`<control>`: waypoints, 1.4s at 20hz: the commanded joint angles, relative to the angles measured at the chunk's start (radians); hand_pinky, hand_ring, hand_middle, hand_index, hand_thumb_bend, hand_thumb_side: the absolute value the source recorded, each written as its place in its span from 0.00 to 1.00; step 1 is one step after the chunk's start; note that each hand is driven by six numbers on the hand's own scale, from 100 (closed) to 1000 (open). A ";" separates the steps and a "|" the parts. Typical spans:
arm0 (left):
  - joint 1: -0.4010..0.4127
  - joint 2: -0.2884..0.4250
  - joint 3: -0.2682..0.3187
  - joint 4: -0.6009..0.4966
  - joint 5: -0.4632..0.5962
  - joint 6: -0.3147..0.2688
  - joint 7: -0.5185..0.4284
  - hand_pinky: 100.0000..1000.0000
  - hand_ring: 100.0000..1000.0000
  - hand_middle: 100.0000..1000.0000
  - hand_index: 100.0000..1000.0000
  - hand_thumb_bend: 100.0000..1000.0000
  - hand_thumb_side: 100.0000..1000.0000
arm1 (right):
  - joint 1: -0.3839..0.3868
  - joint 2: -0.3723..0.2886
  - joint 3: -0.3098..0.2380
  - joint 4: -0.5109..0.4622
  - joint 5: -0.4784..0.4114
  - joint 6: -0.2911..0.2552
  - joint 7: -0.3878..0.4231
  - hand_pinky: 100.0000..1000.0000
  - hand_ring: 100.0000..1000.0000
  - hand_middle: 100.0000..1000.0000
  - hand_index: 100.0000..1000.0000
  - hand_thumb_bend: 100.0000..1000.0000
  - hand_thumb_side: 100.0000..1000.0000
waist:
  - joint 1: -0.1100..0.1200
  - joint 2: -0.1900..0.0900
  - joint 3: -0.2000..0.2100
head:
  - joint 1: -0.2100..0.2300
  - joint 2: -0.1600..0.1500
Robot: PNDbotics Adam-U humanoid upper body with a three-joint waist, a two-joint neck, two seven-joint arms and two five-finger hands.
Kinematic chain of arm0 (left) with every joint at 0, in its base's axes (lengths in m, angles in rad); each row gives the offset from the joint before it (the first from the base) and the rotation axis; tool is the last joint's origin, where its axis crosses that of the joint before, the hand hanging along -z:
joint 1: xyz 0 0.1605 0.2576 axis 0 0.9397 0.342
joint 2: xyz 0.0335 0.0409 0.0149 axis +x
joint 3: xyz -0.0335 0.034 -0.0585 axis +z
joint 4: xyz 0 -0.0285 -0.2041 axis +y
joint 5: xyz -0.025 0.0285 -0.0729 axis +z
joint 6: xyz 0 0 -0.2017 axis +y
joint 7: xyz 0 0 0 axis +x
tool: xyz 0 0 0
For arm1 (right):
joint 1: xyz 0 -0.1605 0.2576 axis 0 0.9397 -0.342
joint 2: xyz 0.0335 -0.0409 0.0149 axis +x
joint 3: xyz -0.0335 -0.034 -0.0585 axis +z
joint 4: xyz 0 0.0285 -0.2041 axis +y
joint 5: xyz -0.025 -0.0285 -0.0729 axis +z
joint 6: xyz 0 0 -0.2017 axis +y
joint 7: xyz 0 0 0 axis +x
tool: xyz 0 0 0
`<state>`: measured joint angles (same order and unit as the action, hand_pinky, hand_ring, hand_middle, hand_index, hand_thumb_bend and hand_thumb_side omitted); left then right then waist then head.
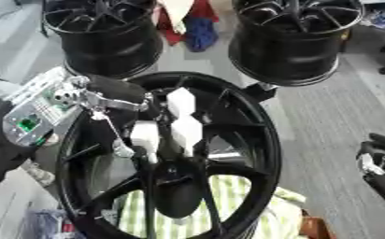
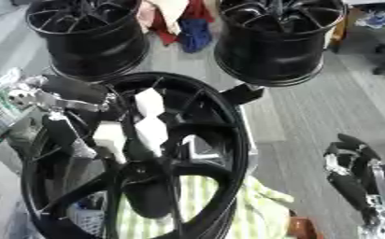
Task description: Pull the pin out of the wheel hub.
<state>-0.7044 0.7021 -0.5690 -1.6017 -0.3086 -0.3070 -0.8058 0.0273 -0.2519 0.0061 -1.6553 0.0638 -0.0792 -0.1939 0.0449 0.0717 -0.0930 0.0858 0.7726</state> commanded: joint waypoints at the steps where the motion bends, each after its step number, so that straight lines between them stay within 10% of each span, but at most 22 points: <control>1: -0.019 0.018 0.010 -0.016 0.024 -0.100 -0.101 0.41 0.30 0.38 0.61 0.00 0.02 | -0.007 -0.018 -0.003 -0.011 0.000 -0.003 0.004 0.68 0.57 0.64 0.79 0.00 0.25 | -0.002 -0.009 0.001 | 0.003 -0.003; 8: -0.040 0.057 0.059 -0.092 0.106 -0.068 -0.101 0.32 0.22 0.31 0.55 0.00 0.07 | -0.006 -0.019 -0.004 -0.010 0.000 -0.003 0.003 0.68 0.57 0.64 0.79 0.00 0.24 | -0.002 -0.012 0.006 | 0.001 -0.003; 15: -0.055 0.171 0.231 -0.193 0.186 -0.011 -0.095 0.34 0.22 0.32 0.56 0.00 0.06 | -0.002 -0.022 -0.010 -0.009 0.001 -0.002 -0.002 0.68 0.57 0.64 0.79 0.00 0.24 | 0.000 -0.016 0.020 | -0.006 -0.003; 21: 0.165 0.339 0.457 -0.136 0.133 0.060 0.094 0.34 0.22 0.33 0.58 0.00 0.02 | 0.000 -0.021 -0.022 -0.007 0.003 -0.003 -0.012 0.68 0.57 0.64 0.79 0.00 0.24 | 0.002 -0.017 0.052 | -0.035 -0.003; 28: 0.387 0.324 0.577 0.151 -0.048 0.117 0.230 0.40 0.26 0.39 0.63 0.00 0.00 | 0.001 -0.017 -0.027 -0.011 0.003 -0.001 -0.018 0.69 0.57 0.64 0.79 0.00 0.24 | -0.009 -0.013 0.068 | -0.043 -0.007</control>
<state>-0.3111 1.0003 -0.0291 -1.4950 -0.3240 -0.1973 -0.6003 0.0358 -0.2519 -0.0127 -1.6544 0.0639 -0.0793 -0.2077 0.0345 0.0657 -0.0258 0.0464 0.7723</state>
